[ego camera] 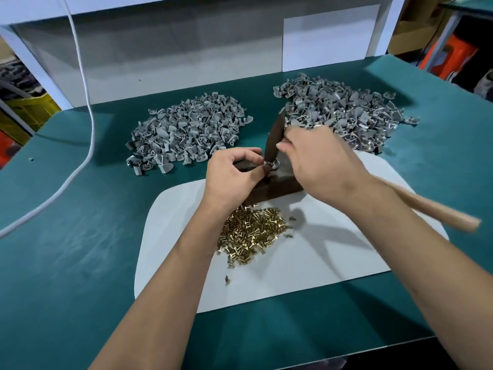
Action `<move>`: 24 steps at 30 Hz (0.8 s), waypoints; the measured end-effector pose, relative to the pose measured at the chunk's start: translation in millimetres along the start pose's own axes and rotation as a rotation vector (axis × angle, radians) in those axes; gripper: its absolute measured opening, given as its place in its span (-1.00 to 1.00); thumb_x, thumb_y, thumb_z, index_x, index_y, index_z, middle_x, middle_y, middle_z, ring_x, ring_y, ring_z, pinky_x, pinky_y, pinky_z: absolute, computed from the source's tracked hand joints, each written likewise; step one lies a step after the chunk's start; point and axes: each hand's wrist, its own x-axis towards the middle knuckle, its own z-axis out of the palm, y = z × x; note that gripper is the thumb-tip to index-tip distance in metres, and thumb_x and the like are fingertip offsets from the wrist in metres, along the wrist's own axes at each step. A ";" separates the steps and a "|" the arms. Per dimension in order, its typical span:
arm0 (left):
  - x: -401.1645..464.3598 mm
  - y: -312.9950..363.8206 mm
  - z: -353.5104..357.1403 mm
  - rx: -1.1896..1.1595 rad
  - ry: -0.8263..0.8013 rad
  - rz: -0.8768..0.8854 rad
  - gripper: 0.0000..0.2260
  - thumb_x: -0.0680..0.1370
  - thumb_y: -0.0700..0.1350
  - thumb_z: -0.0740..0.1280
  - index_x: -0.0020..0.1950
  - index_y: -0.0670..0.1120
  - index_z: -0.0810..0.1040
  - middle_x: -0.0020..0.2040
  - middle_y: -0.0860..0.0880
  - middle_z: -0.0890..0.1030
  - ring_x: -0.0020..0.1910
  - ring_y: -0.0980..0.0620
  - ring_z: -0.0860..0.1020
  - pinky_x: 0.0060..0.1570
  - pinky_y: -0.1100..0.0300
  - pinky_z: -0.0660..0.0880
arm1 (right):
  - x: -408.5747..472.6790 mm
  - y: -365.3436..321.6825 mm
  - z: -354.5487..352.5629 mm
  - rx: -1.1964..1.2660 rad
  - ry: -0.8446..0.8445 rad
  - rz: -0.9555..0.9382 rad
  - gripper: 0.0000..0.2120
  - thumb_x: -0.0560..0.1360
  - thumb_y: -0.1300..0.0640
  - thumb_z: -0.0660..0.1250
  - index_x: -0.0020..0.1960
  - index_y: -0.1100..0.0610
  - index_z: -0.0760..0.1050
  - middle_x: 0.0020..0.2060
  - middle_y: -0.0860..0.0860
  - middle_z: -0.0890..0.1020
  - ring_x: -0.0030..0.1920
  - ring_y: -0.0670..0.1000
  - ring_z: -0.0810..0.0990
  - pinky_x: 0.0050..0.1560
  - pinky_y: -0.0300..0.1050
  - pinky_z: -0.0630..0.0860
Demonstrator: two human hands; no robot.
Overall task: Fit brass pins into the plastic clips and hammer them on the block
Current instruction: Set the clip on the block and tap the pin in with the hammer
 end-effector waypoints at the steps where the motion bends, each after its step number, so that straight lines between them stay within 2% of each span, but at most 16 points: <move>1: -0.4 0.2 -0.1 0.006 -0.001 0.008 -0.94 0.44 -0.24 0.57 -0.17 -0.11 0.73 0.08 -0.01 0.72 0.02 0.12 0.69 0.17 0.10 0.61 | 0.4 0.2 -0.9 -0.003 -0.040 0.014 -0.76 0.71 -0.02 0.11 0.07 0.08 0.49 -0.13 0.14 0.61 -0.19 0.23 0.52 -0.15 0.05 0.51; 3: -1.0 0.3 -0.5 0.012 0.002 0.011 -0.94 0.45 -0.23 0.56 -0.17 -0.10 0.73 0.08 0.00 0.72 0.03 0.14 0.69 0.15 0.15 0.60 | 6.4 4.4 -7.7 -0.030 -0.010 0.003 -0.76 0.70 -0.04 0.13 0.05 0.06 0.50 -0.20 0.11 0.57 -0.18 0.25 0.55 -0.17 0.05 0.50; 6: 0.2 0.2 0.4 0.016 0.002 0.003 -0.95 0.44 -0.20 0.57 -0.17 -0.08 0.74 0.09 0.03 0.72 0.04 0.17 0.68 0.18 0.16 0.58 | 5.3 7.4 -8.1 0.052 0.198 -0.005 -0.74 0.70 -0.02 0.13 0.10 0.11 0.51 -0.26 0.11 0.53 -0.29 0.23 0.48 -0.26 0.03 0.44; 8: 0.2 -0.1 1.0 -0.011 -0.001 -0.009 -0.94 0.44 -0.23 0.57 -0.17 -0.10 0.74 0.09 -0.01 0.72 0.04 0.11 0.70 0.20 0.06 0.60 | 2.1 5.4 0.5 0.020 0.055 0.005 -0.73 0.71 -0.02 0.09 0.09 0.12 0.48 -0.20 0.11 0.54 -0.26 0.21 0.45 -0.18 0.08 0.50; 10: -0.8 1.0 0.2 -0.016 0.000 -0.012 -0.92 0.44 -0.24 0.57 -0.18 -0.10 0.74 0.09 -0.02 0.72 0.02 0.10 0.70 0.20 0.01 0.61 | 1.1 5.4 0.5 0.003 -0.046 0.042 -0.78 0.71 -0.03 0.11 0.01 0.06 0.44 -0.23 0.06 0.48 -0.22 0.20 0.44 -0.15 0.04 0.47; 12: -1.2 1.4 -1.1 0.000 0.001 -0.011 -0.93 0.44 -0.22 0.57 -0.18 -0.07 0.74 0.09 0.01 0.72 0.02 0.16 0.69 0.19 0.04 0.61 | 7.6 8.5 -7.3 -0.040 -0.003 0.023 -0.79 0.70 -0.04 0.14 0.01 0.02 0.47 -0.32 0.00 0.40 -0.25 0.19 0.43 -0.19 -0.01 0.40; 15: -1.0 0.9 -0.7 0.005 -0.002 -0.007 -0.93 0.45 -0.20 0.57 -0.18 -0.06 0.73 0.09 0.04 0.72 0.02 0.20 0.68 0.18 0.10 0.61 | 6.4 6.6 -6.7 0.003 0.196 0.015 -0.77 0.70 -0.02 0.15 0.07 0.08 0.50 -0.40 -0.05 0.32 -0.39 0.13 0.34 -0.25 -0.04 0.32; 18: -1.4 1.4 -0.8 -0.007 0.001 0.006 -0.92 0.45 -0.24 0.56 -0.18 -0.09 0.72 0.09 -0.01 0.72 0.02 0.15 0.69 0.17 0.06 0.62 | 1.9 -0.3 3.1 -0.025 0.010 0.037 -0.75 0.71 -0.02 0.11 0.12 0.10 0.49 -0.28 0.07 0.45 -0.27 0.21 0.44 -0.20 0.02 0.40; 20: -1.7 2.1 -1.0 -0.004 -0.003 0.012 -0.94 0.45 -0.24 0.56 -0.17 -0.11 0.73 0.10 -0.03 0.72 0.03 0.14 0.69 0.18 0.04 0.61 | 6.4 4.0 -3.7 -0.065 -0.022 0.031 -0.75 0.71 -0.03 0.12 0.09 0.08 0.50 -0.22 0.11 0.50 -0.22 0.22 0.46 -0.18 0.02 0.42; 24: -1.4 1.4 -1.1 -0.003 -0.005 0.009 -0.93 0.45 -0.21 0.57 -0.18 -0.07 0.73 0.09 0.01 0.72 0.01 0.24 0.67 0.17 0.12 0.60 | 7.1 6.9 -8.1 -0.055 0.225 0.011 -0.75 0.70 -0.03 0.14 0.10 0.12 0.50 -0.36 0.03 0.34 -0.32 0.20 0.37 -0.27 -0.01 0.34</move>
